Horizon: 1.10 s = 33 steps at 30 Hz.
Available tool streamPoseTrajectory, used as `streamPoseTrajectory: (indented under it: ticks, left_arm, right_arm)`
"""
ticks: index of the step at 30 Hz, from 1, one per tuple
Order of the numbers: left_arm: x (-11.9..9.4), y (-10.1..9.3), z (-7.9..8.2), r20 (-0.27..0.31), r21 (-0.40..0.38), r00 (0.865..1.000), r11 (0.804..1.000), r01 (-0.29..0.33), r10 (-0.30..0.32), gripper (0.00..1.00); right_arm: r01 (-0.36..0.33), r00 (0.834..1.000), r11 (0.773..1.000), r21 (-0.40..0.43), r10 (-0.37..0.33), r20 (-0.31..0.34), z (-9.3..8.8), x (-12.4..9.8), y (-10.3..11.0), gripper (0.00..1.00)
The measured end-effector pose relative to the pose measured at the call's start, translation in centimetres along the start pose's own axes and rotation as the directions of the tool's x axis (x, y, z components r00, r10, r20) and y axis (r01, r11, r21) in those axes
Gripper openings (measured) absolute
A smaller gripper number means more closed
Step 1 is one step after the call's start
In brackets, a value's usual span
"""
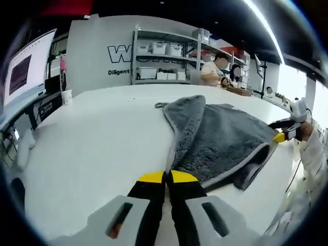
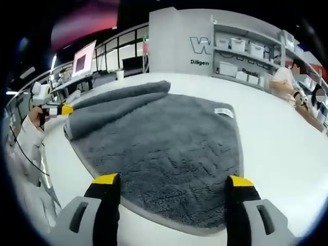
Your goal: Open the folded towel by lifting each exposed corner and separating the folded layers until the towel lies flat within the target outline without major curled edges
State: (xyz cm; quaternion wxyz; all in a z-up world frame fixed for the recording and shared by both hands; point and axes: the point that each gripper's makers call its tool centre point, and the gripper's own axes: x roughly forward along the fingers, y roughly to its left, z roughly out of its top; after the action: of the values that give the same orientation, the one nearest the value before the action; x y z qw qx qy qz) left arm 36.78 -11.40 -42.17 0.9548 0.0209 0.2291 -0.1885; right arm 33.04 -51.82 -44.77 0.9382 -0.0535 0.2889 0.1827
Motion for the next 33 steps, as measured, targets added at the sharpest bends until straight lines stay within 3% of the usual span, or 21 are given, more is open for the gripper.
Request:
streamPoseTrajectory:
  ticks: [17,33]
  left_arm:
    - [-1.1,3.3,-1.5,-0.044,-0.003,0.997,0.998,-0.069,0.069,0.02]
    - [-3.1,6.6,-2.7,-0.080,0.017,0.983,0.986,-0.166,0.167,0.02]
  right_arm:
    - [0.006,1.000,1.000,0.004,-0.006,-0.001,0.1,-0.1,0.0,0.84]
    - [0.007,1.000,1.000,0.003,-0.007,-0.001,0.0,0.0,-0.1,0.84]
